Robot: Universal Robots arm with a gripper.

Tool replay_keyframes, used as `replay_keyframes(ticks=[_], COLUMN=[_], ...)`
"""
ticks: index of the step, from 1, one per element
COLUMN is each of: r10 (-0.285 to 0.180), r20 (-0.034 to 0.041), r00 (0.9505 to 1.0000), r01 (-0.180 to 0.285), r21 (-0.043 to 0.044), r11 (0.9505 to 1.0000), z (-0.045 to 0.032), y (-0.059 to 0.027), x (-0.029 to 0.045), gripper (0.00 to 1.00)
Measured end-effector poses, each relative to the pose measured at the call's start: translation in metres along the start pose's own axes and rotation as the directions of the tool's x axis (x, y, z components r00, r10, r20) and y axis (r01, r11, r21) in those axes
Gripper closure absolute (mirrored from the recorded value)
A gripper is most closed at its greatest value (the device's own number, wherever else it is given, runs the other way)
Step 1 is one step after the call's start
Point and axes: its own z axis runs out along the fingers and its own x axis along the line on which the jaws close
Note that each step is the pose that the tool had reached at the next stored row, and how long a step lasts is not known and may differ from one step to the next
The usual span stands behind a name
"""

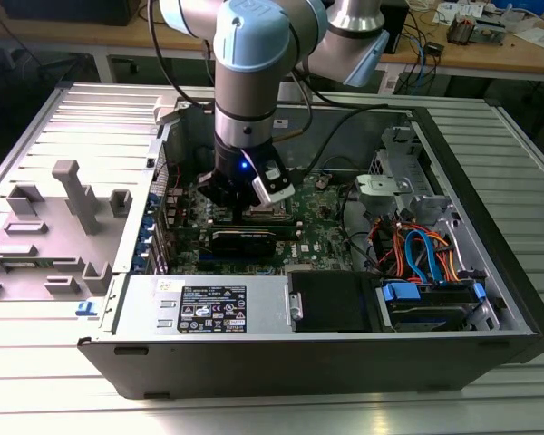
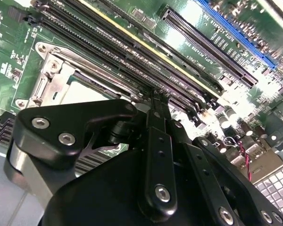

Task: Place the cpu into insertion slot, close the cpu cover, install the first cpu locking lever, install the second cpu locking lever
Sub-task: 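Install the second cpu locking lever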

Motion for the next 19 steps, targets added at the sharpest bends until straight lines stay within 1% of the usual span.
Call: replay_keyframes(ticks=[4, 11, 12, 14, 16, 19], r10=[0.000, 0.000, -0.001, -0.001, -0.002, -0.002], r20=[-0.0001, 0.0003, 0.0004, 0.0011, 0.0014, 0.0015], r00=[1.0000, 1.0000, 1.0000, 1.0000, 1.0000, 1.0000], r01=[0.000, 0.000, 0.001, 0.001, 0.002, 0.002], r21=[-0.0001, -0.0031, -0.0043, -0.0112, -0.0145, -0.0151], r11=[1.0000, 1.0000, 1.0000, 0.9999, 0.9999, 0.9999], z=[0.0000, 0.0001, 0.0001, 0.0001, 0.0002, 0.0002], y=[0.0013, 0.0031, 0.0033, 0.0036, 0.0036, 0.0036], x=[-0.0001, -0.0003, -0.0003, -0.0002, -0.0003, -0.0004], gripper=[0.89, 0.89, 0.89, 0.89, 0.89, 0.89])
